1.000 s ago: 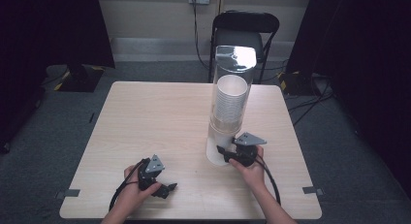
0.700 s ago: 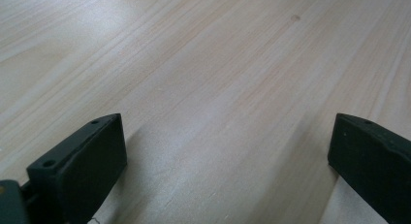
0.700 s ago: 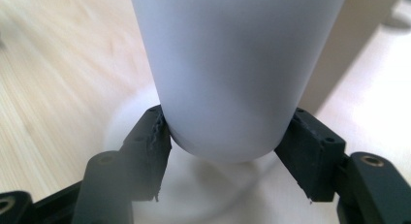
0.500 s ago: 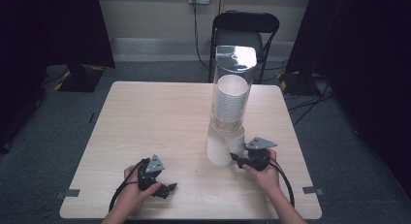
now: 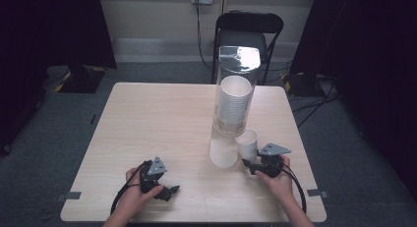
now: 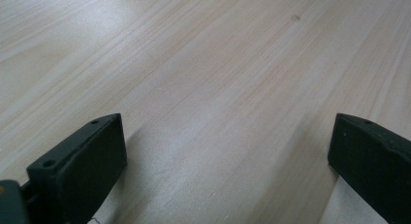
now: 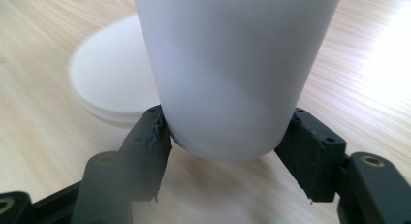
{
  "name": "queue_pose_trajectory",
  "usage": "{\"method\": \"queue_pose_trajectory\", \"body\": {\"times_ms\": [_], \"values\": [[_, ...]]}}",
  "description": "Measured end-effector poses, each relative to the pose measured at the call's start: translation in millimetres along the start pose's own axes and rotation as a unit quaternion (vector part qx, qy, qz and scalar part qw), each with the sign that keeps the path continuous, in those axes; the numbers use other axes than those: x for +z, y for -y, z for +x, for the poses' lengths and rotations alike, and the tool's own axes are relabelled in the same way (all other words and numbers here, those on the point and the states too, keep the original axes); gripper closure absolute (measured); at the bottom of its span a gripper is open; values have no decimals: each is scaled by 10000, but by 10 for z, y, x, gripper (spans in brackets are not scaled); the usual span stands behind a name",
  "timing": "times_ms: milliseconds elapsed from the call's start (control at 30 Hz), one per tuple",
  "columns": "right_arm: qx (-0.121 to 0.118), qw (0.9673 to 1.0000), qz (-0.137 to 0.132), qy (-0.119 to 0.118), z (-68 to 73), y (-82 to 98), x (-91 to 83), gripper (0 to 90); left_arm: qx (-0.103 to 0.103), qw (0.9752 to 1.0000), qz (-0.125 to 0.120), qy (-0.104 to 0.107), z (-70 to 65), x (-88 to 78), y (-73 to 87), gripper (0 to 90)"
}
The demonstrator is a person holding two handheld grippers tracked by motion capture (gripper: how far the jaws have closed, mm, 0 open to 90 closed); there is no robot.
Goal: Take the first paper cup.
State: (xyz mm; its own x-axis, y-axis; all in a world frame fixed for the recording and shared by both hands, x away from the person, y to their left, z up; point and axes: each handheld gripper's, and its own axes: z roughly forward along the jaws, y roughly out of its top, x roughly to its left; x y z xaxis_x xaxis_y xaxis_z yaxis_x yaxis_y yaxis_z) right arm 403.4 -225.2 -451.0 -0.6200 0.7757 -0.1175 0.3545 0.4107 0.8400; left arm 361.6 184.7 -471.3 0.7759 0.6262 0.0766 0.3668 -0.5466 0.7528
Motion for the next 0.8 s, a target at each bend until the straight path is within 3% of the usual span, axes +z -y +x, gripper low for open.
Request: {"method": "queue_pose_trajectory", "body": {"times_ms": [100, 367, 433, 800], "values": [[237, 9995, 57, 180, -96, 14, -9, 376, -1, 10000, -2, -5, -1, 0, 0, 0], [451, 9985, 159, 283, -148, 45, 29, 374, -4, 10000, -21, 24, 2, 2, 2, 0], [348, 9987, 205, 306, -146, 47, 43, 373, -14, 10000, -62, 31, 1, 8, 4, 0], [331, 9980, 359, 406, -151, 53, 49, 371, -15, 10000, -58, 31, 0, 7, 4, 0]]}}
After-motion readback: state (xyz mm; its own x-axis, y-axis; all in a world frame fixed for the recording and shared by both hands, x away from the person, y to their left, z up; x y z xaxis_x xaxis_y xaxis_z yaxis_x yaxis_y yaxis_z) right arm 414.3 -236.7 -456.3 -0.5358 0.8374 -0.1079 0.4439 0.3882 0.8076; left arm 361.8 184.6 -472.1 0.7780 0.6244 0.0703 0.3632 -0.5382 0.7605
